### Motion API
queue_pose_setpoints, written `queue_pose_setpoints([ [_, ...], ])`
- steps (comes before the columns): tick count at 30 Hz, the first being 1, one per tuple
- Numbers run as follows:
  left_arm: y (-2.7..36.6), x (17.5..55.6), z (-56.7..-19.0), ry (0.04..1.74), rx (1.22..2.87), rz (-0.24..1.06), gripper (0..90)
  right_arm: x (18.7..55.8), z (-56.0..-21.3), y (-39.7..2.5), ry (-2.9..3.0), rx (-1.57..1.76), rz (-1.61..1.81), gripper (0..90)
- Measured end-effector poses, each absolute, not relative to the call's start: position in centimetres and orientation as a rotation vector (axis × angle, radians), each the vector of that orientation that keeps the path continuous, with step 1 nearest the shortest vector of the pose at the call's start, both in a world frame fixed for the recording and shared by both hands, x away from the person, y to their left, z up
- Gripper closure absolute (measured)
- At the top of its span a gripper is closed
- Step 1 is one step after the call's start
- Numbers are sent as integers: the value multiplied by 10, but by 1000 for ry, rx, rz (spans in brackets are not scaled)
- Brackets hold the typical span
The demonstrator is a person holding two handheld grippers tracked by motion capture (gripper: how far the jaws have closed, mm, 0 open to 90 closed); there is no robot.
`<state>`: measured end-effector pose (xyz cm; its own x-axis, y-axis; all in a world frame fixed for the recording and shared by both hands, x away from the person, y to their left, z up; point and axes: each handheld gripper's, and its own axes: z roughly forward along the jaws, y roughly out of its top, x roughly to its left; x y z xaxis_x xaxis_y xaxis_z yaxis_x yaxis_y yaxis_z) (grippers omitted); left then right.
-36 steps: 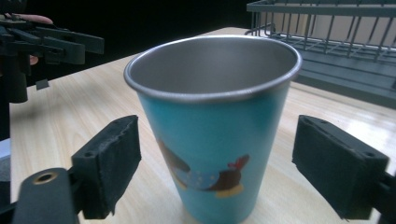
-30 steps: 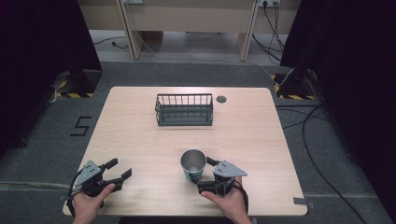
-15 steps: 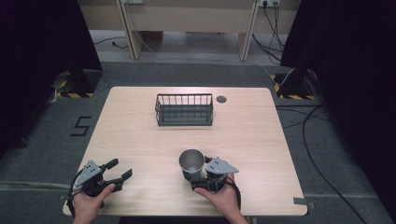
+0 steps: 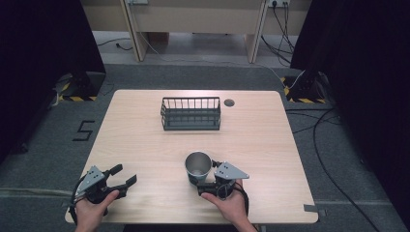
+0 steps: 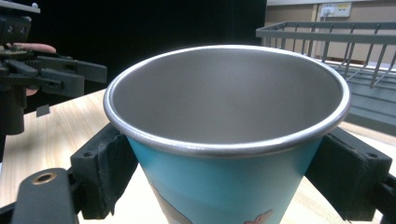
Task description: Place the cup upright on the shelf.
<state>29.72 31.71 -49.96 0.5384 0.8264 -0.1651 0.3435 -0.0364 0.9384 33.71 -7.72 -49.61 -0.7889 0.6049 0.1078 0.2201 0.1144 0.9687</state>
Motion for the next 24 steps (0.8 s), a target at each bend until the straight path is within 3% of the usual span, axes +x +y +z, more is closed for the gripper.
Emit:
queue_pose_setpoints([
  [24, 318, 297, -500, 1012, 1621, 524, 215, 352, -475, -76, 1991, 795, 1765, 156],
])
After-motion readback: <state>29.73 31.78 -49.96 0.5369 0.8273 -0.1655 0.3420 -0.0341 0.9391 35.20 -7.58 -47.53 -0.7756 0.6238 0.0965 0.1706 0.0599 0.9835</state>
